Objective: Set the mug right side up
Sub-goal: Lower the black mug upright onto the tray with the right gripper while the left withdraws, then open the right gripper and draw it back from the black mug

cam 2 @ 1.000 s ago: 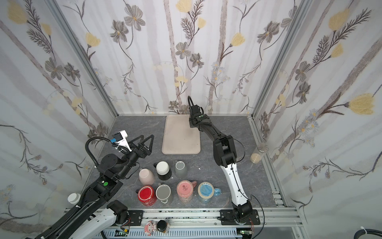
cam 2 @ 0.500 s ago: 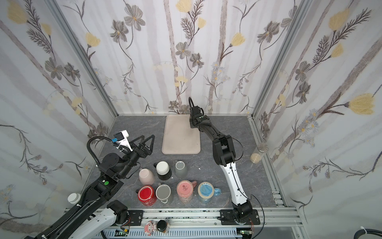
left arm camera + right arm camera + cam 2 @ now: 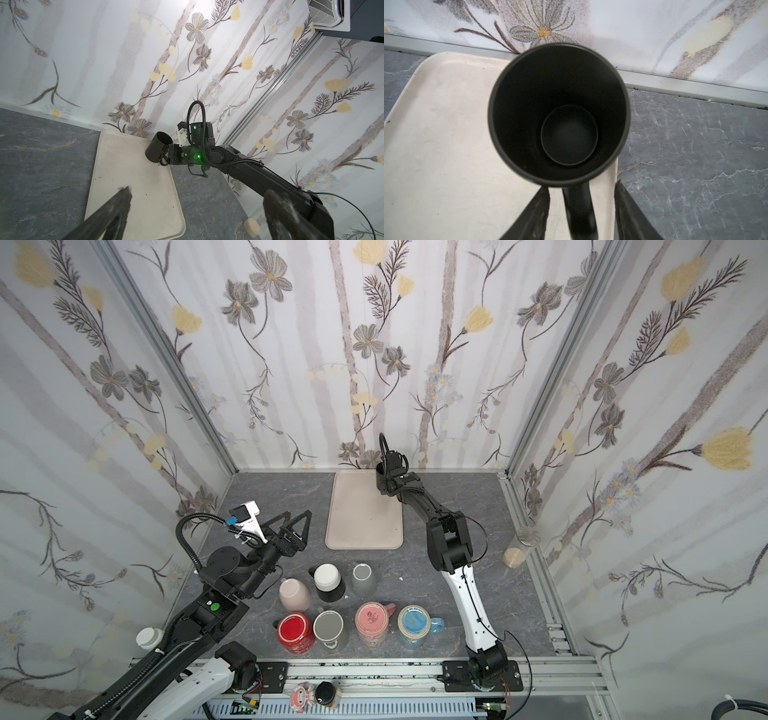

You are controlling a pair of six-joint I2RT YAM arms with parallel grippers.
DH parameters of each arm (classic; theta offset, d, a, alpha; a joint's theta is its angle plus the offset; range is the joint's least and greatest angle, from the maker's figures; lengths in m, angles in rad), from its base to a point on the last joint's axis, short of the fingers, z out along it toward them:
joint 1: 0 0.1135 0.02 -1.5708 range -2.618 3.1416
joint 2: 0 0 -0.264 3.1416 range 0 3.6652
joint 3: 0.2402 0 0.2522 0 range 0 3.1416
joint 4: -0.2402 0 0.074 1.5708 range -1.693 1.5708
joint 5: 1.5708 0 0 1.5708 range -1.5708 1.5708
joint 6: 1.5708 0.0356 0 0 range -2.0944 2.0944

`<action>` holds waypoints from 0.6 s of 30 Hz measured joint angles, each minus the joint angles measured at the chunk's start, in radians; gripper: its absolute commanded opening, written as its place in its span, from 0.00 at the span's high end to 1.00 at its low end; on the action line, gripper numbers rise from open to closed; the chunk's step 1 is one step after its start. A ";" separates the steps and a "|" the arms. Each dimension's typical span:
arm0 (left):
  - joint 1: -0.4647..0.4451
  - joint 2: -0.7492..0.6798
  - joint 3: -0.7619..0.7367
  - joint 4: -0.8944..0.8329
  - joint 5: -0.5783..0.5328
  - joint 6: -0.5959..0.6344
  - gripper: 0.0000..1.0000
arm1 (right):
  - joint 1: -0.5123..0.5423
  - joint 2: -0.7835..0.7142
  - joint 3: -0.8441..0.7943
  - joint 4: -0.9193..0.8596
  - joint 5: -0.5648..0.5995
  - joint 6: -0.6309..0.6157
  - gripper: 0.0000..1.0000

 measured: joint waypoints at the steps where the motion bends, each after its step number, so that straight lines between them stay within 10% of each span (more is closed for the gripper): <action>1: 0.000 0.001 0.000 0.000 0.000 0.000 0.00 | 0.001 0.000 0.000 0.000 -0.007 0.000 0.37; 9: 0.000 0.016 0.005 -0.004 0.001 -0.001 0.00 | 0.021 -0.154 -0.219 0.073 -0.048 0.006 0.28; 18: 0.000 0.048 -0.011 0.002 0.015 -0.016 0.00 | 0.078 -0.829 -0.951 0.358 -0.085 0.113 0.26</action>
